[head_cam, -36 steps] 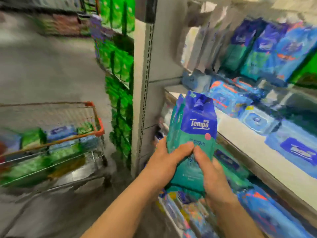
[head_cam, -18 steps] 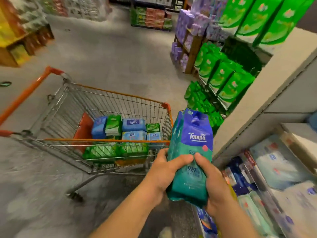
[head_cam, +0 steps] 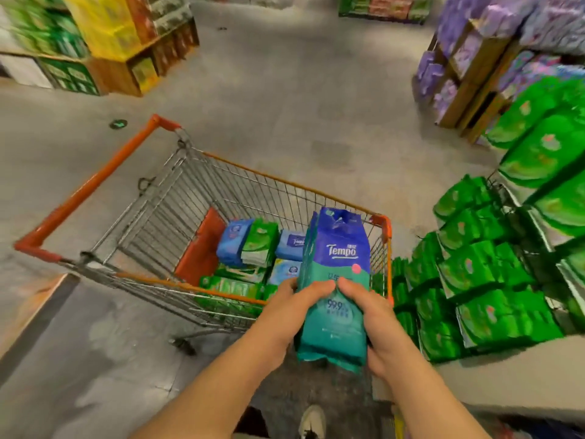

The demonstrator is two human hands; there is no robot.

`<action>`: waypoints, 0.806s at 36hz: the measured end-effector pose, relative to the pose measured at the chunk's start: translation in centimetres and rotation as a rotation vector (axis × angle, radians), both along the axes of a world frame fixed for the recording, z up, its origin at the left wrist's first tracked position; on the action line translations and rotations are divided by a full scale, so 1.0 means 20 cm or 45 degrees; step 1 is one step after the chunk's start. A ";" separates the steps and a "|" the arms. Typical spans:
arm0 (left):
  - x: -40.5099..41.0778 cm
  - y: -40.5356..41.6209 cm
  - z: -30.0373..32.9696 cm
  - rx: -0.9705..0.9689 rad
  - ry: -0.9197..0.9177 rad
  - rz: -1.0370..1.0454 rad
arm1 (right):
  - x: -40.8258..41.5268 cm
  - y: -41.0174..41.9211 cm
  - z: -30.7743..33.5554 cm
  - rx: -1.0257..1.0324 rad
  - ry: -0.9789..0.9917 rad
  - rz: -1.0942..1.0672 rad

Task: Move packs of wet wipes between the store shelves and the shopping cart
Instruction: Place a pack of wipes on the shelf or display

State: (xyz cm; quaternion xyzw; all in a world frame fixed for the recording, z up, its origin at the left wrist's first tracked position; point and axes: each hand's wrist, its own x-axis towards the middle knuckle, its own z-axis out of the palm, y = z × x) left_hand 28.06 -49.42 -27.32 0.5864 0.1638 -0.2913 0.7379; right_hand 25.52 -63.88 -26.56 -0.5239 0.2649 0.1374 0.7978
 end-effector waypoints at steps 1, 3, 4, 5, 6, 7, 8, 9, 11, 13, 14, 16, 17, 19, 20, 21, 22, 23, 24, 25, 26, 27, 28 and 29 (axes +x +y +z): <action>0.04 0.01 -0.02 -0.009 0.019 0.017 | 0.05 0.00 -0.01 -0.016 0.010 0.030; 0.10 0.05 -0.07 -0.023 0.059 0.031 | 0.14 0.02 -0.05 -0.037 0.021 0.108; 0.13 0.07 -0.10 -0.033 0.083 0.046 | 0.18 0.03 -0.06 -0.049 0.020 0.151; 0.17 0.09 -0.13 -0.034 0.101 0.067 | 0.22 0.03 -0.07 -0.062 0.017 0.198; 0.21 0.11 -0.16 -0.035 0.103 0.096 | 0.27 0.04 -0.09 -0.080 0.013 0.257; 0.26 0.14 -0.19 -0.038 0.100 0.133 | 0.33 0.05 -0.10 -0.101 0.015 0.327; 0.30 0.16 -0.22 -0.056 0.105 0.171 | 0.38 0.07 -0.12 -0.144 0.021 0.408; 0.35 0.19 -0.25 -0.087 0.128 0.211 | 0.44 0.10 -0.13 -0.207 0.027 0.499; 0.44 0.24 -0.29 -0.155 0.206 0.267 | 0.54 0.16 -0.16 -0.344 0.039 0.639; 0.52 0.30 -0.35 -0.250 0.307 0.296 | 0.64 0.24 -0.22 -0.378 0.081 0.677; 0.55 0.33 -0.38 -0.289 0.347 0.324 | 0.68 0.26 -0.26 -0.351 0.110 0.657; 0.62 0.38 -0.44 -0.350 0.421 0.430 | 0.75 0.31 -0.34 -0.273 0.201 0.524; 0.66 0.41 -0.47 -0.356 0.445 0.514 | 0.77 0.33 -0.38 -0.223 0.239 0.430; 0.73 0.47 -0.53 -0.349 0.474 0.672 | 0.79 0.40 -0.47 -0.061 0.284 0.217; 0.76 0.49 -0.57 -0.352 0.487 0.726 | 0.79 0.44 -0.52 0.080 0.305 0.116; 0.78 0.51 -0.61 -0.348 0.504 0.766 | 0.78 0.49 -0.56 0.208 0.333 0.042; 0.79 0.52 -0.64 -0.337 0.524 0.795 | 0.78 0.53 -0.60 0.286 0.349 0.006; 0.80 0.53 -0.67 -0.328 0.540 0.810 | 0.78 0.58 -0.63 0.309 0.354 -0.002; 0.80 0.54 -0.70 -0.315 0.550 0.804 | 0.78 0.61 -0.68 0.287 0.345 0.004; 0.80 0.55 -0.73 -0.299 0.556 0.784 | 0.79 0.64 -0.71 0.247 0.348 0.007; 0.81 0.56 -0.75 -0.274 0.564 0.761 | 0.80 0.67 -0.74 0.211 0.351 0.000; 0.83 0.59 -0.78 -0.243 0.586 0.717 | 0.82 0.68 -0.78 0.186 0.359 -0.020; 0.86 0.62 -0.80 -0.214 0.621 0.660 | 0.83 0.70 -0.82 0.186 0.367 -0.011; 0.89 0.66 -0.83 -0.180 0.664 0.603 | 0.84 0.71 -0.86 0.183 0.390 0.012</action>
